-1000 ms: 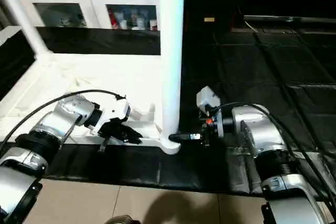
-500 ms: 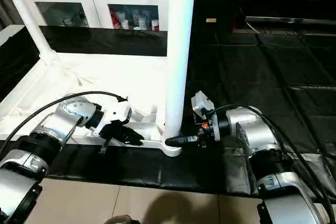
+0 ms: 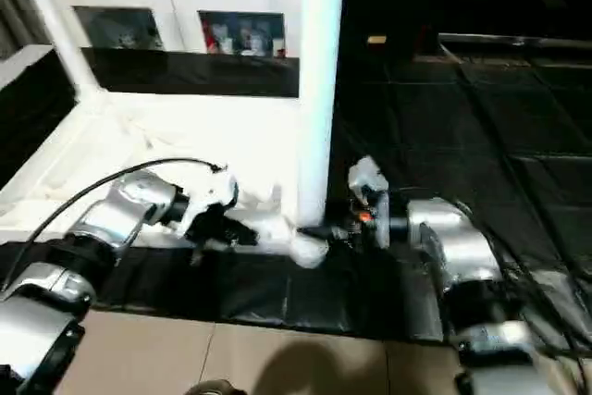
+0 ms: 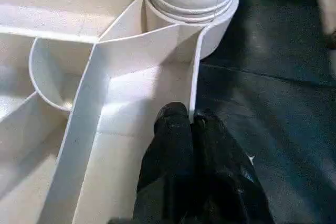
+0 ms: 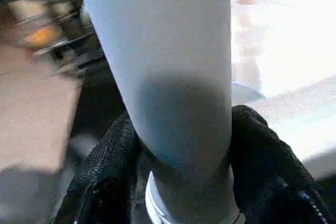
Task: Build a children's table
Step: Rotate leg to tighten
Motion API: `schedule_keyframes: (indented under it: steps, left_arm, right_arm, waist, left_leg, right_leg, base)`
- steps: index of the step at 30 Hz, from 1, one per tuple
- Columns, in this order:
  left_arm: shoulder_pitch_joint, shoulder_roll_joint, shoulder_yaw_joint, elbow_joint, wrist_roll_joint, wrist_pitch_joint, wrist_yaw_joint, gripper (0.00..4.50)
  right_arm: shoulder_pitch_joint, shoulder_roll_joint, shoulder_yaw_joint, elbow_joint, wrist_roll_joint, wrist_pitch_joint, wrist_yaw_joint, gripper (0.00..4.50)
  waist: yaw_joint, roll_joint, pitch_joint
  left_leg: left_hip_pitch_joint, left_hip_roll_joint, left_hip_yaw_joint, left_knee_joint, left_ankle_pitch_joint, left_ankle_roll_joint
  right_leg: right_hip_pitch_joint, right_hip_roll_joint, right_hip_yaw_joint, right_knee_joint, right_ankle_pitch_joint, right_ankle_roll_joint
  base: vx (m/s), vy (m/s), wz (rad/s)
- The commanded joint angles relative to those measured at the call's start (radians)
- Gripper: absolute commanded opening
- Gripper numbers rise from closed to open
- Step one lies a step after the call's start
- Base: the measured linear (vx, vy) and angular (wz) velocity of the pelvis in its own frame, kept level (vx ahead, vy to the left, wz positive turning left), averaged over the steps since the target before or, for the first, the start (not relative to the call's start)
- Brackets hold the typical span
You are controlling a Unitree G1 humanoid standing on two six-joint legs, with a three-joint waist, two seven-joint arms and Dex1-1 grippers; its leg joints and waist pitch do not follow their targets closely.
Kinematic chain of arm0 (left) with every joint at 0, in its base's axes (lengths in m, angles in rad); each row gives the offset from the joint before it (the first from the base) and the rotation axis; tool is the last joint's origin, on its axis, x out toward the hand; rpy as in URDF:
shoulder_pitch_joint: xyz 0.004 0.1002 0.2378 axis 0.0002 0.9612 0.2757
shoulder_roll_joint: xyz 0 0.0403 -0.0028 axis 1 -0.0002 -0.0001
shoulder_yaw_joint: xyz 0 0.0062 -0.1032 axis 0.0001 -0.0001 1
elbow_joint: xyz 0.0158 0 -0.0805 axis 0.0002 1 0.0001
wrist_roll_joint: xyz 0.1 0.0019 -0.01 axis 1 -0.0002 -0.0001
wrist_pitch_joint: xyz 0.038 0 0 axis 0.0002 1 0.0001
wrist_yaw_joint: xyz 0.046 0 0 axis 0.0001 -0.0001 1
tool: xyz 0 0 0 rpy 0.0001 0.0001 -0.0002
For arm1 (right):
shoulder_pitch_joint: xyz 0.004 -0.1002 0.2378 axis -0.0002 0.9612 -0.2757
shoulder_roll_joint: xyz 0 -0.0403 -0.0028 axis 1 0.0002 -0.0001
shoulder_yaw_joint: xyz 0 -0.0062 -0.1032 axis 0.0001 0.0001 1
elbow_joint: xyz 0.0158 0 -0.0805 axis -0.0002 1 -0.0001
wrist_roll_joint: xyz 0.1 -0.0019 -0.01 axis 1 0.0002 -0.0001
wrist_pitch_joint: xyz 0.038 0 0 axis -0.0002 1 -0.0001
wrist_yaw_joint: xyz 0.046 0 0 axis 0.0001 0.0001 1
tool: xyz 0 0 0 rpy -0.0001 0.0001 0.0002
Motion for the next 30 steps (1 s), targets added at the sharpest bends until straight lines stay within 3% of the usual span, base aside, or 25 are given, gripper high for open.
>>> schedule_keyframes:
  steps: [1,2,3,4,5,7,8,9,10,11,12,13,15,16,18,19,20,22,24,27,28,29,30]
  left_arm:
    - [-0.067,-0.125,0.039,0.001,-0.032,0.066,0.190,0.00]
    - [-0.067,-0.125,0.039,0.001,-0.032,0.066,0.190,0.00]
    - [-0.078,-0.146,0.051,0.013,-0.037,0.088,0.233,0.00]
    - [-0.083,-0.154,0.056,0.018,-0.038,0.095,0.250,0.00]
    - [-0.109,-0.193,0.084,0.049,-0.044,0.128,0.351,0.00]
    - [-0.119,-0.207,0.096,0.063,-0.045,0.139,0.391,0.00]
    - [-0.140,-0.230,0.120,0.083,-0.051,0.152,0.459,0.00]
    - [-0.151,-0.241,0.133,0.091,-0.058,0.157,0.487,0.00]
    - [-0.159,-0.250,0.143,0.098,-0.061,0.162,0.508,0.00]
    - [-0.166,-0.255,0.149,0.102,-0.060,0.161,0.525,0.00]
    - [-0.169,-0.257,0.152,0.104,-0.061,0.159,0.529,0.00]
    - [-0.171,-0.259,0.153,0.105,-0.059,0.159,0.530,0.00]
    - [-0.168,-0.251,0.149,0.099,-0.054,0.153,0.506,0.00]
    - [-0.163,-0.243,0.147,0.094,-0.053,0.149,0.489,0.00]
    - [-0.158,-0.235,0.146,0.093,-0.052,0.148,0.474,0.00]
    - [-0.156,-0.231,0.146,0.093,-0.051,0.148,0.466,0.00]
    - [-0.145,-0.217,0.142,0.090,-0.045,0.135,0.447,0.00]
    - [-0.121,-0.188,0.132,0.079,-0.035,0.112,0.411,0.00]
    - [-0.099,-0.157,0.125,0.063,-0.035,0.105,0.370,0.00]
    - [-0.076,-0.120,0.114,0.047,-0.034,0.096,0.324,0.00]
    - [-0.061,-0.098,0.106,0.034,-0.032,0.081,0.290,0.00]
    - [-0.056,-0.091,0.105,0.029,-0.033,0.080,0.278,0.00]
    - [-0.047,-0.076,0.103,0.018,-0.034,0.080,0.250,0.00]
  right_arm:
    - [0.013,0.149,0.079,-0.036,-0.026,0.111,-0.176,2.06]
    - [0.013,0.149,0.079,-0.036,-0.026,0.111,-0.176,2.06]
    - [0.008,0.182,0.079,-0.032,-0.040,0.129,-0.235,2.06]
    - [0.003,0.195,0.078,-0.024,-0.046,0.133,-0.259,2.06]
    - [-0.034,0.267,0.067,0.026,-0.077,0.151,-0.396,2.05]
    - [-0.051,0.294,0.061,0.050,-0.087,0.156,-0.450,2.05]
    - [-0.096,0.342,0.041,0.112,-0.099,0.156,-0.550,2.05]
    - [-0.124,0.363,0.028,0.151,-0.097,0.145,-0.585,2.05]
    - [-0.141,0.380,0.016,0.170,-0.100,0.142,-0.612,2.05]
    - [-0.155,0.391,0.008,0.185,-0.097,0.130,-0.617,2.05]
    - [-0.164,0.398,0.000,0.195,-0.092,0.120,-0.618,2.05]
    - [-0.166,0.401,-0.005,0.195,-0.089,0.117,-0.618,2.36]
    - [-0.155,0.385,-0.003,0.181,-0.103,0.101,-0.600,2.67]
    - [-0.146,0.373,-0.003,0.173,-0.105,0.098,-0.584,2.67]
    - [-0.139,0.363,-0.005,0.168,-0.110,0.091,-0.574,2.73]
    - [-0.135,0.357,-0.007,0.167,-0.113,0.085,-0.569,2.90]
    - [-0.124,0.332,-0.012,0.162,-0.110,0.067,-0.548,3.02]
    - [-0.098,0.275,-0.018,0.139,-0.099,0.034,-0.488,3.23]
    - [-0.075,0.216,-0.033,0.107,-0.076,0.029,-0.418,3.45]
    - [-0.057,0.148,-0.041,0.083,-0.064,0.015,-0.336,3.69]
    - [-0.049,0.108,-0.048,0.081,-0.066,-0.007,-0.297,3.81]
    - [-0.048,0.097,-0.051,0.081,-0.064,-0.013,-0.284,3.88]
    - [-0.045,0.071,-0.061,0.081,-0.057,-0.025,-0.252,3.93]
  waist:
    - [-0.018,-0.021,-0.061]
    - [-0.023,-0.020,-0.056]
    - [-0.035,-0.012,-0.051]
    - [-0.043,-0.014,-0.048]
    - [-0.063,-0.011,-0.045]
    - [-0.085,-0.010,-0.041]
    - [-0.102,-0.005,-0.043]
    - [-0.108,-0.001,-0.044]
    - [-0.124,0.003,-0.047]
    - [-0.135,0.005,-0.047]
    - [-0.135,0.003,-0.047]
    - [-0.136,-0.005,-0.049]
    - [-0.130,-0.008,-0.053]
    - [-0.127,-0.007,-0.057]
    - [-0.123,-0.010,-0.068]
    - [-0.123,-0.012,-0.070]
    - [-0.117,-0.022,-0.070]
    - [-0.105,-0.023,-0.073]
    - [-0.087,-0.026,-0.081]
    - [-0.076,-0.027,-0.087]
    - [-0.071,-0.029,-0.084]
    - [-0.067,-0.029,-0.081]
    - [-0.064,-0.035,-0.079]
  left_leg:
    - [0.024,0.078,-0.047,-0.082,-0.225,0.009]
    - [0.025,0.076,-0.047,-0.084,-0.245,0.002]
    - [0.035,0.070,-0.047,-0.081,-0.293,-0.003]
    - [0.040,0.068,-0.045,-0.080,-0.315,-0.004]
    - [0.052,0.062,-0.051,-0.080,-0.370,-0.015]
    - [0.058,0.061,-0.054,-0.080,-0.414,-0.024]
    - [0.063,0.063,-0.059,-0.081,-0.447,-0.025]
    - [0.062,0.066,-0.063,-0.083,-0.460,-0.027]
    - [0.049,0.076,-0.075,-0.096,-0.487,-0.027]
    - [0.047,0.082,-0.080,-0.107,-0.527,-0.026]
    - [0.052,0.077,-0.076,-0.105,-0.524,-0.027]
    - [0.055,0.070,-0.072,-0.101,-0.506,-0.025]
    - [0.037,0.062,-0.066,-0.096,-0.402,0.000]
    - [0.027,0.069,-0.067,-0.100,-0.333,0.018]
    - [0.026,0.077,-0.061,-0.097,-0.229,0.038]
    - [0.024,0.075,-0.059,-0.094,-0.205,0.046]
    - [0.022,0.067,-0.051,-0.087,-0.175,0.064]
    - [0.011,0.061,-0.046,-0.080,-0.118,0.101]
    - [0.006,0.068,-0.046,-0.070,-0.031,0.154]
    - [-0.004,0.067,-0.045,-0.058,0.016,0.194]
    - [-0.011,0.066,-0.043,-0.052,0.022,0.212]
    - [-0.011,0.064,-0.040,-0.052,-0.012,0.200]
    - [-0.010,0.063,-0.037,-0.053,-0.030,0.191]
  right_leg:
    - [0.046,-0.103,0.071,-0.103,-0.450,-0.086]
    - [0.046,-0.103,0.069,-0.110,-0.483,-0.078]
    - [0.042,-0.104,0.064,-0.123,-0.551,-0.059]
    - [0.039,-0.102,0.061,-0.132,-0.579,-0.050]
    - [0.042,-0.101,0.044,-0.147,-0.636,-0.026]
    - [0.043,-0.096,0.029,-0.157,-0.653,-0.008]
    - [0.050,-0.095,0.017,-0.164,-0.646,0.009]
    - [0.054,-0.096,0.014,-0.164,-0.629,0.011]
    - [0.069,-0.096,0.014,-0.152,-0.572,0.012]
    - [0.069,-0.097,0.026,-0.145,-0.512,-0.005]
    - [0.064,-0.099,0.030,-0.147,-0.506,-0.014]
    - [0.061,-0.104,0.034,-0.150,-0.502,-0.026]
    - [0.072,-0.116,0.046,-0.144,-0.468,-0.062]
    - [0.077,-0.115,0.053,-0.133,-0.396,-0.088]
    - [0.075,-0.109,0.063,-0.107,-0.232,-0.143]
    - [0.075,-0.109,0.066,-0.101,-0.202,-0.158]
    - [0.071,-0.109,0.072,-0.098,-0.175,-0.180]
    - [0.082,-0.110,0.073,-0.088,-0.148,-0.191]
    - [0.075,-0.104,0.073,-0.068,-0.039,-0.202]
    - [0.074,-0.102,0.070,-0.051,0.029,-0.215]
    - [0.064,-0.101,0.069,-0.050,0.026,-0.214]
    - [0.063,-0.101,0.067,-0.058,-0.039,-0.201]
    - [0.063,-0.101,0.066,-0.064,-0.078,-0.191]
  base:
    - [0.000,0.000,0.00]
    - [0.000,0.000,0.00]
    - [0.000,0.000,0.00]
    - [0.000,0.000,0.00]
    - [0.000,0.000,0.00]
    - [0.000,0.000,0.00]
    - [0.000,0.000,0.00]
    - [0.000,0.000,0.00]
    - [0.000,0.000,0.00]
    - [0.000,0.000,0.00]
    - [0.000,0.000,0.00]
    - [0.000,0.000,0.00]
    - [0.000,0.000,0.00]
    - [0.000,0.000,0.00]
    - [0.000,0.000,0.00]
    - [0.000,0.000,0.00]
    - [0.000,0.000,0.00]
    - [0.000,0.000,0.00]
    - [0.000,0.000,0.00]
    - [0.000,0.000,0.00]
    - [0.000,0.000,0.00]
    - [0.000,0.000,0.00]
    - [0.000,0.000,0.00]
